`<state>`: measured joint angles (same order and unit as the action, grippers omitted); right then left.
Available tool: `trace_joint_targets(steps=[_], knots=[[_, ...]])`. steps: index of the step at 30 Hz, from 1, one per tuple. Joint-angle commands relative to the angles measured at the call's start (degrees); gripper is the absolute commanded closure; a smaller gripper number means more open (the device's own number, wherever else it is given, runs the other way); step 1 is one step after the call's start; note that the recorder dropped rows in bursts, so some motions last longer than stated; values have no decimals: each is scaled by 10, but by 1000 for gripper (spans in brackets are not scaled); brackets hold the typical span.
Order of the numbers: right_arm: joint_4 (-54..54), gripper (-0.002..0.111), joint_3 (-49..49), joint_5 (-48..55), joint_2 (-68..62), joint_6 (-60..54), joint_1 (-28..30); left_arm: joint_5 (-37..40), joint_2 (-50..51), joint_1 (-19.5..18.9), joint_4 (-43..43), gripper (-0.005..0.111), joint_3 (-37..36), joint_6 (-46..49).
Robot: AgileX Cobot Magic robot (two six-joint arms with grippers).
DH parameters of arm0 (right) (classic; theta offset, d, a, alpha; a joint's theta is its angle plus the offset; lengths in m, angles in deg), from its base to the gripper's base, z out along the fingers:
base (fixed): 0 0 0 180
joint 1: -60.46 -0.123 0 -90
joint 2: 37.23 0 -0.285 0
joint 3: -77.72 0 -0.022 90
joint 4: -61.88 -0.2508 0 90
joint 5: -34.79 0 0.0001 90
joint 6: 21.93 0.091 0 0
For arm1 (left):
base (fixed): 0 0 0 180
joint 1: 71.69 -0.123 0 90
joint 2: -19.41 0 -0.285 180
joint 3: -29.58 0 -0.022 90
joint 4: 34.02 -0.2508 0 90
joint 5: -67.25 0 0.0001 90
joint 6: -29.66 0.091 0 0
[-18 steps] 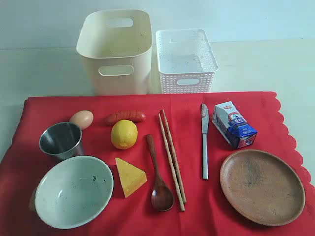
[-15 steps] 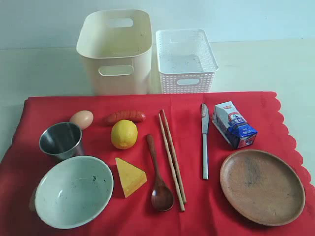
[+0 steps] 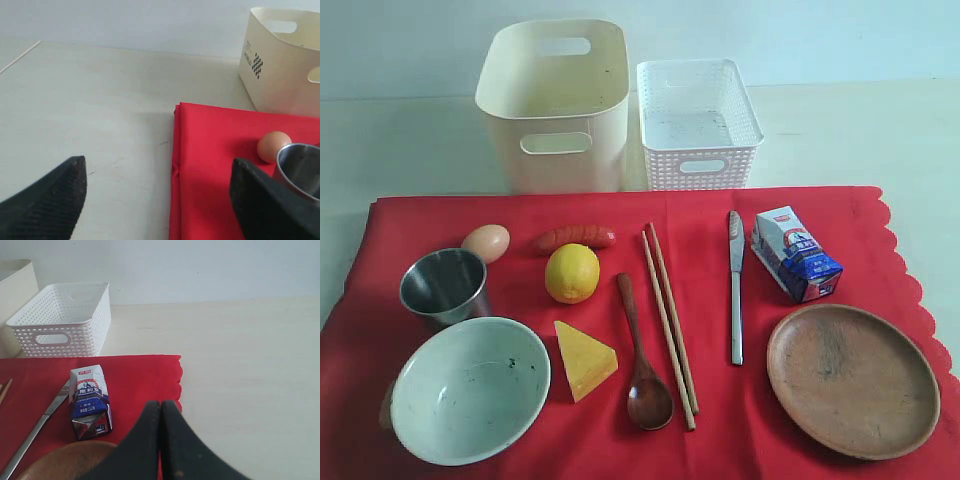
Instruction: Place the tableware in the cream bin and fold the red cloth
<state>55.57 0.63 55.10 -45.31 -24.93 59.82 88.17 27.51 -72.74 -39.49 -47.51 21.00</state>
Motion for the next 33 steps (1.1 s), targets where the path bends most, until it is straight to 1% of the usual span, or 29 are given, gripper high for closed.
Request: trace_joint_targets(steps=[1, 7, 10, 15, 17, 33], knots=[[3, 108, -1, -7, 3, 1, 0, -6, -3, -2, 2, 31, -1, -3], [3, 108, -1, -7, 3, 1, 0, -6, -3, -4, 2, 31, -1, -3], [3, 108, -1, -7, 3, 1, 0, -6, -3, -15, 2, 31, -1, -3], [3, 108, -1, -7, 3, 1, 0, -6, -3, -46, 2, 31, -1, -3], [3, 108, -1, -7, 3, 1, 0, -6, -3, -52, 2, 31, -1, -3], [3, 108, -1, -7, 3, 1, 0, -6, -3, -52, 2, 31, -1, -3]])
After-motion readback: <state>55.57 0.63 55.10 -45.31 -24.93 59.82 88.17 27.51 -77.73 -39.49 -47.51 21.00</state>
